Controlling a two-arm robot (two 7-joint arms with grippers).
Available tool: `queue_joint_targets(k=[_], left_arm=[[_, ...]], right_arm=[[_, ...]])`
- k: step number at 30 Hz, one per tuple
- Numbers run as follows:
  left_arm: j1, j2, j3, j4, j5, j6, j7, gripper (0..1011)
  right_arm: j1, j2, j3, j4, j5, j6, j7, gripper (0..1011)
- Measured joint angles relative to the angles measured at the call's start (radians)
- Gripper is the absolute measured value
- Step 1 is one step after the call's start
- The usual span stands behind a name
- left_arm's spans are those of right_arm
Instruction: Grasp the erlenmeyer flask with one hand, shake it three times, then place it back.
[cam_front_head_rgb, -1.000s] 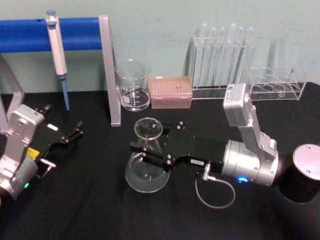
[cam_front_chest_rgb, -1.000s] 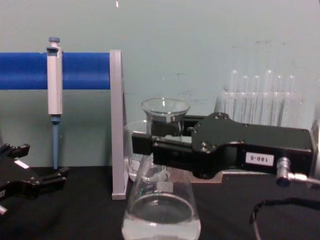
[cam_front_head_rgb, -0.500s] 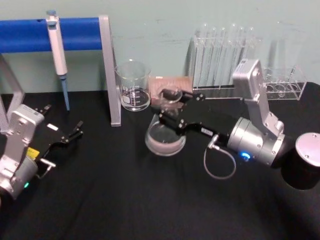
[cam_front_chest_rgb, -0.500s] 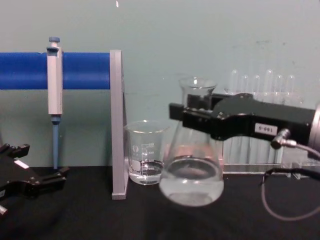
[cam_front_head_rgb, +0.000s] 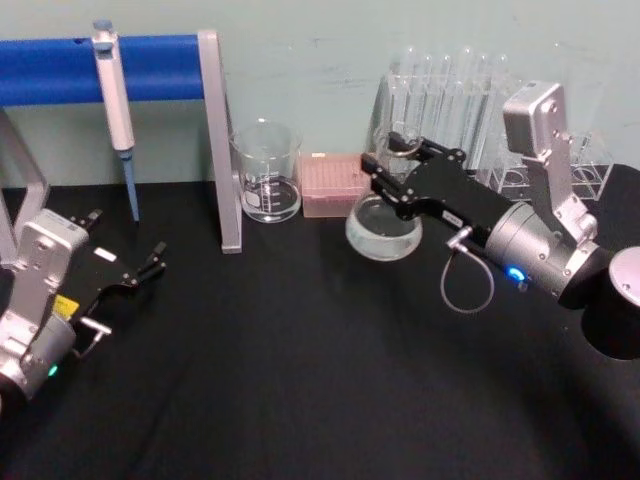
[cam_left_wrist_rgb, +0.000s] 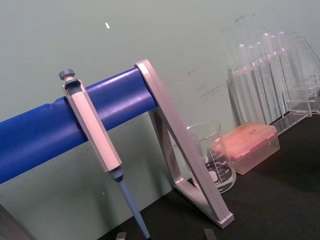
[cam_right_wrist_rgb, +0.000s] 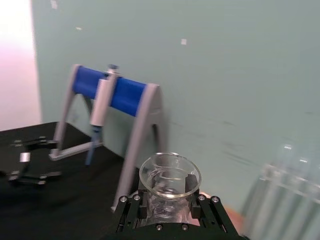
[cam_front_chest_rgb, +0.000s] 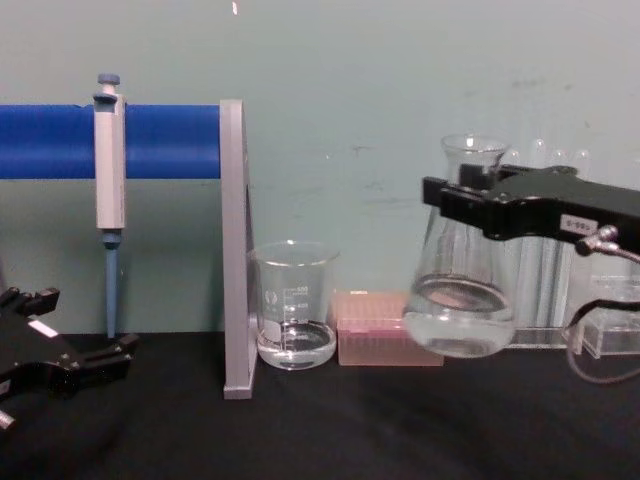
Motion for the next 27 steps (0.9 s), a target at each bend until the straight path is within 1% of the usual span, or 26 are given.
queue_joint_targets(k=[1,3,6,7,12,19,27], left_arm=[[0.000,0.000,0.000,0.000,0.000,0.000,0.000,1001],[0.000,0.000,0.000,0.000,0.000,0.000,0.000,1001],[0.000,0.000,0.000,0.000,0.000,0.000,0.000,1001],[0.000,0.000,0.000,0.000,0.000,0.000,0.000,1001],[0.000,0.000,0.000,0.000,0.000,0.000,0.000,1001],[0.000,0.000,0.000,0.000,0.000,0.000,0.000,1001],[0.000,0.000,0.000,0.000,0.000,0.000,0.000,1001]], right_arm=[[0.000,-0.003,0.010,0.005,-0.005,0.001,-0.012,458],[0.000,-0.004,0.015,0.008,-0.007,0.001,-0.017,457],[-0.001,-0.010,0.040,0.016,-0.016,0.005,-0.040,457],[-0.001,-0.010,0.040,0.016,-0.016,0.005,-0.040,457],[-0.008,-0.018,0.075,0.026,-0.030,0.012,-0.067,458],[-0.013,-0.026,0.102,0.032,-0.045,0.020,-0.080,457],[-0.017,-0.039,0.116,0.033,-0.059,0.027,-0.075,457]])
